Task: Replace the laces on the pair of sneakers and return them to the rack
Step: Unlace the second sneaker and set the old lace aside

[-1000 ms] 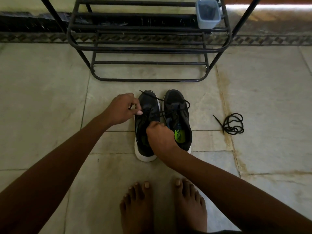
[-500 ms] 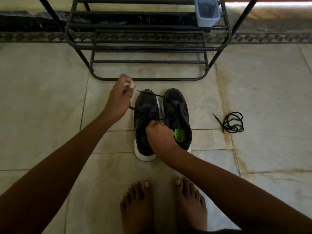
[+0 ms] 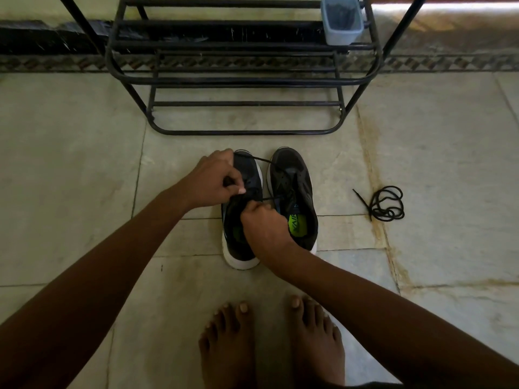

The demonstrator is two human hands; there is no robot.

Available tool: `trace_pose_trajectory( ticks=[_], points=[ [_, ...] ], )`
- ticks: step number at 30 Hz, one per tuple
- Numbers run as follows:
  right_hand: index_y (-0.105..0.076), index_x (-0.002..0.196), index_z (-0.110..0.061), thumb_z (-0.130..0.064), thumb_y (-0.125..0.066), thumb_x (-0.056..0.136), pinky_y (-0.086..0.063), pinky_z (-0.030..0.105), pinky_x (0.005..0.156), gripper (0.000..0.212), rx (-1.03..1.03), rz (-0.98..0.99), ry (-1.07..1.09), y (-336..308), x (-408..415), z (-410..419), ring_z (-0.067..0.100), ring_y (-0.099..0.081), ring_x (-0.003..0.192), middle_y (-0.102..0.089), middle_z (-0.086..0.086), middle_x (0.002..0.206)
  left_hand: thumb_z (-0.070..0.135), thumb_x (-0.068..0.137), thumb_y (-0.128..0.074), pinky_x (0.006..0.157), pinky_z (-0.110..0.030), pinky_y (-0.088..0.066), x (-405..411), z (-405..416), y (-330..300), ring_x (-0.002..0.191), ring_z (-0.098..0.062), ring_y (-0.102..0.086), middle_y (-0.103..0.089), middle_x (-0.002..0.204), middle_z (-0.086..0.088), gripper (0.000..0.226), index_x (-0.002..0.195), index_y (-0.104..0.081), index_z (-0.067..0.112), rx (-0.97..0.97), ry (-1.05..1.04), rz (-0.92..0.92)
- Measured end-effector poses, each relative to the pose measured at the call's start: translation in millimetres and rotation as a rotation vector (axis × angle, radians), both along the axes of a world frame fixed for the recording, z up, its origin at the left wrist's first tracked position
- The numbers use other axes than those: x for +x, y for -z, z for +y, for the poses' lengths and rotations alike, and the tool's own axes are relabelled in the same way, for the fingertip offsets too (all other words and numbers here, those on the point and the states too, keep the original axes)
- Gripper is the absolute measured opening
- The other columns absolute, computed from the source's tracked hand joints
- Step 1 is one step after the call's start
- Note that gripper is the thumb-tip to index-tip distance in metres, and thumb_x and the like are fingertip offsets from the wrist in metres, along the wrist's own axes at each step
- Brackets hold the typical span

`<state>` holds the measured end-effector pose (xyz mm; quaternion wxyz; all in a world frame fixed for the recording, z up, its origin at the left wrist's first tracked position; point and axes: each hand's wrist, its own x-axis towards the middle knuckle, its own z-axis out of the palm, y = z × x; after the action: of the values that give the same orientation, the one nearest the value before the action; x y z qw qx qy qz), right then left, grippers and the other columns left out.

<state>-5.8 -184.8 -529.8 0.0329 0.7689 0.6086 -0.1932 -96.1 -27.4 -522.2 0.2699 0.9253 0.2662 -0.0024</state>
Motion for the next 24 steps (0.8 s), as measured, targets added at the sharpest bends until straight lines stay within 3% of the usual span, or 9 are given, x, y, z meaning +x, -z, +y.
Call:
trace_pose_trajectory(
  ticks=[5,9,12,15,18,20,24],
  points=[
    [-0.049,0.127,0.006,-0.012,-0.043,0.106,-0.057,0.045,0.075,0.028,0.009,-0.009,0.012,0,0,1,0.036,-0.068,0.097,-0.065,0.022,0.114,0.027,0.086,-0.081,0.065,-0.021,-0.041,-2,1,-13,0.071,0.004,-0.058,-0.063,0.077,0.013,0.008,0.085,-0.08,0.019,-0.192,-0.12,-0.048],
    [-0.05,0.128,0.004,-0.015,-0.046,0.106,-0.056,0.043,0.076,0.029,0.009,0.011,-0.003,-9,2,-4,0.034,-0.069,0.097,-0.065,0.02,0.115,0.035,0.091,-0.076,0.063,-0.014,-0.041,-8,1,-12,0.065,0.009,-0.061,-0.069,0.074,0.014,0.017,0.081,-0.076,0.021,-0.235,-0.263,-0.013],
    [-0.057,0.124,-0.002,-0.015,-0.055,0.102,-0.057,0.043,0.081,0.025,-0.02,0.067,-0.018,-19,9,-3,0.034,-0.069,0.098,-0.067,0.015,0.112,0.032,0.096,-0.071,0.056,-0.019,-0.041,-14,-2,-7,0.047,0.001,-0.058,-0.063,0.059,0.007,0.028,0.071,-0.072,0.018,-0.218,-0.335,0.009],
    [-0.063,0.114,-0.007,-0.022,-0.06,0.1,-0.06,0.046,0.083,0.021,-0.041,0.158,0.015,-30,14,-1,0.034,-0.069,0.092,-0.067,0.013,0.101,0.031,0.094,-0.073,0.065,-0.021,-0.042,-19,-3,-1,0.059,0.001,-0.059,-0.064,0.06,0.008,0.03,0.066,-0.07,0.02,-0.183,-0.383,0.035],
    [-0.063,0.111,-0.007,-0.022,-0.059,0.1,-0.06,0.045,0.08,0.019,-0.029,0.155,0.014,-33,17,0,0.034,-0.069,0.087,-0.056,0.008,0.086,0.021,0.092,-0.075,0.079,-0.025,-0.048,-20,-4,3,0.071,0.004,-0.058,-0.068,0.073,0.008,0.016,0.076,-0.074,0.015,-0.149,-0.426,0.015],
    [-0.062,0.109,-0.009,-0.023,-0.058,0.101,-0.059,0.042,0.079,0.017,-0.011,0.159,0.022,-33,21,0,0.033,-0.068,0.085,-0.047,0.003,0.08,0.011,0.091,-0.073,0.08,-0.029,-0.052,-19,-5,5,0.073,0.0,-0.058,-0.066,0.082,0.005,0.009,0.082,-0.075,0.015,-0.088,-0.418,-0.05],
    [-0.06,0.106,-0.014,-0.04,-0.055,0.1,-0.057,0.038,0.071,0.028,0.149,0.113,0.093,-30,27,2,0.026,-0.062,0.078,-0.054,0.005,0.093,0.002,0.089,-0.074,0.079,-0.019,-0.05,-12,-4,8,0.082,-0.008,-0.063,-0.063,0.096,0.002,0.014,0.096,-0.078,0.013,-0.111,-0.239,-0.17]
  ],
)
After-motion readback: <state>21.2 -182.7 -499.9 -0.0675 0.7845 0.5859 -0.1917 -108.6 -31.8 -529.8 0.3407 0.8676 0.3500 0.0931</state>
